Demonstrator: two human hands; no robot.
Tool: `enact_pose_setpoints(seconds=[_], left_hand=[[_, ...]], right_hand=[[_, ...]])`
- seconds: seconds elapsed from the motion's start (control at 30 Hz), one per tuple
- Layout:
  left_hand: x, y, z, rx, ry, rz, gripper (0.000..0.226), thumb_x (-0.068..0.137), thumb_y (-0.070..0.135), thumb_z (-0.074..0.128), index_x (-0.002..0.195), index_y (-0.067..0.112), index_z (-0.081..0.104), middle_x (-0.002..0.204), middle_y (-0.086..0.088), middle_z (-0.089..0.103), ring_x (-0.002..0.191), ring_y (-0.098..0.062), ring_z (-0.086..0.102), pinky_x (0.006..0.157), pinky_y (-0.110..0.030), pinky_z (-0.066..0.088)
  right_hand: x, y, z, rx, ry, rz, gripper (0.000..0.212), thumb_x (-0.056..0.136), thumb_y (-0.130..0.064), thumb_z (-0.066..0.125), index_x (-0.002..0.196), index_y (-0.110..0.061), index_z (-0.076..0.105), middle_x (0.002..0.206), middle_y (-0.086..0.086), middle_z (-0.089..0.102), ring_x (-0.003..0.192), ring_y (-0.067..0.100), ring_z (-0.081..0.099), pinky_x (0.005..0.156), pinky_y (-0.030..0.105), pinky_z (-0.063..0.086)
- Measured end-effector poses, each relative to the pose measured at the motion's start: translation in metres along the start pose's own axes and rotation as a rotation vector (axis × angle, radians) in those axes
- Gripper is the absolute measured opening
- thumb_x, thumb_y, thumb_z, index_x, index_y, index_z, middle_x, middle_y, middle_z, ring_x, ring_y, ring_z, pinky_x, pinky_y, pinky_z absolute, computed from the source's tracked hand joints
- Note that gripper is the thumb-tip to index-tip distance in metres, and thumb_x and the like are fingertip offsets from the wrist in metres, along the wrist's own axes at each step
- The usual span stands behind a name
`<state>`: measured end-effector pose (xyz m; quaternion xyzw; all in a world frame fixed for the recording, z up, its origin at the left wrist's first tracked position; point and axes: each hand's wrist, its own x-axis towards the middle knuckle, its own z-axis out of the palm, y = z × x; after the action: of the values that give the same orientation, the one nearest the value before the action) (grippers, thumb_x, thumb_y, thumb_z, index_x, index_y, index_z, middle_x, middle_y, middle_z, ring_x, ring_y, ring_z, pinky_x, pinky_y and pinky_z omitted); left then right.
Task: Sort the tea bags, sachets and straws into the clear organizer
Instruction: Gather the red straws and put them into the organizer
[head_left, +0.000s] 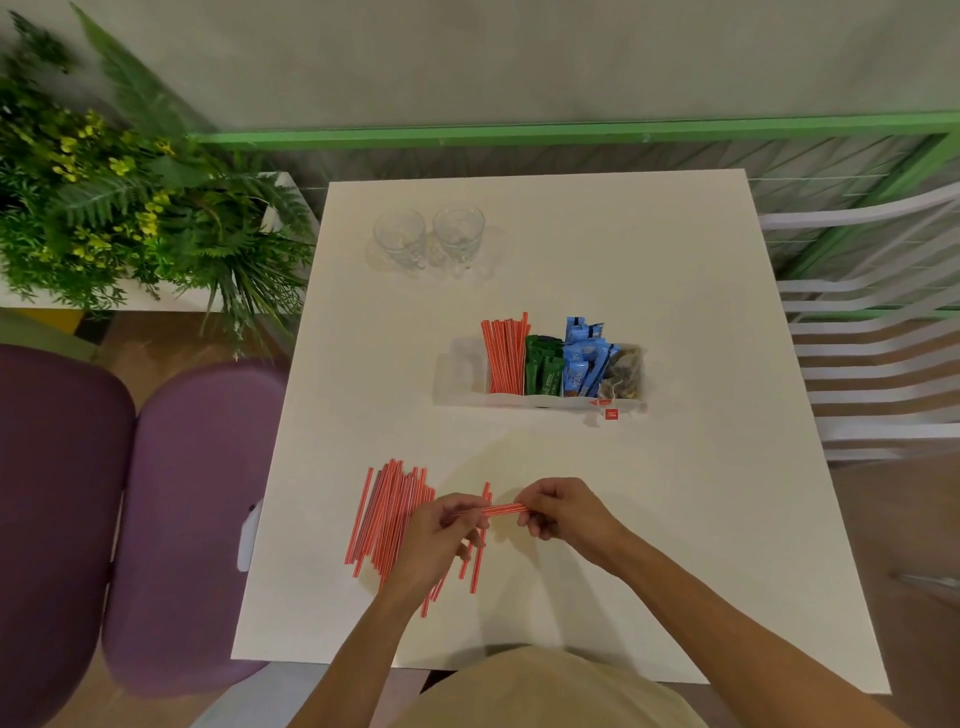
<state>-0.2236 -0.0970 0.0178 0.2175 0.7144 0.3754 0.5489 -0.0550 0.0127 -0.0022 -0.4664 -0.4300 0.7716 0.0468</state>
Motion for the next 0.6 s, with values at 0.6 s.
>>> enact_pose_setpoints(seconds=[0.6], left_hand=[[0.037,0.011,-0.012,-0.202,0.239,0.024,0.012,0.091,0.006,0.062,0.101,0.011,0.069,0.094,-0.006,0.073,0.078,-0.022,0.07,0.062,-0.031,0.054]], right_hand=[[0.042,-0.171,-0.041,-0.606,0.151,-0.292,0.009,0.084,0.005,0.067,0.09,-0.001,0.071,0.076,0.016,0.073,0.063,0.018,0.071,0.066,0.025,0.059]])
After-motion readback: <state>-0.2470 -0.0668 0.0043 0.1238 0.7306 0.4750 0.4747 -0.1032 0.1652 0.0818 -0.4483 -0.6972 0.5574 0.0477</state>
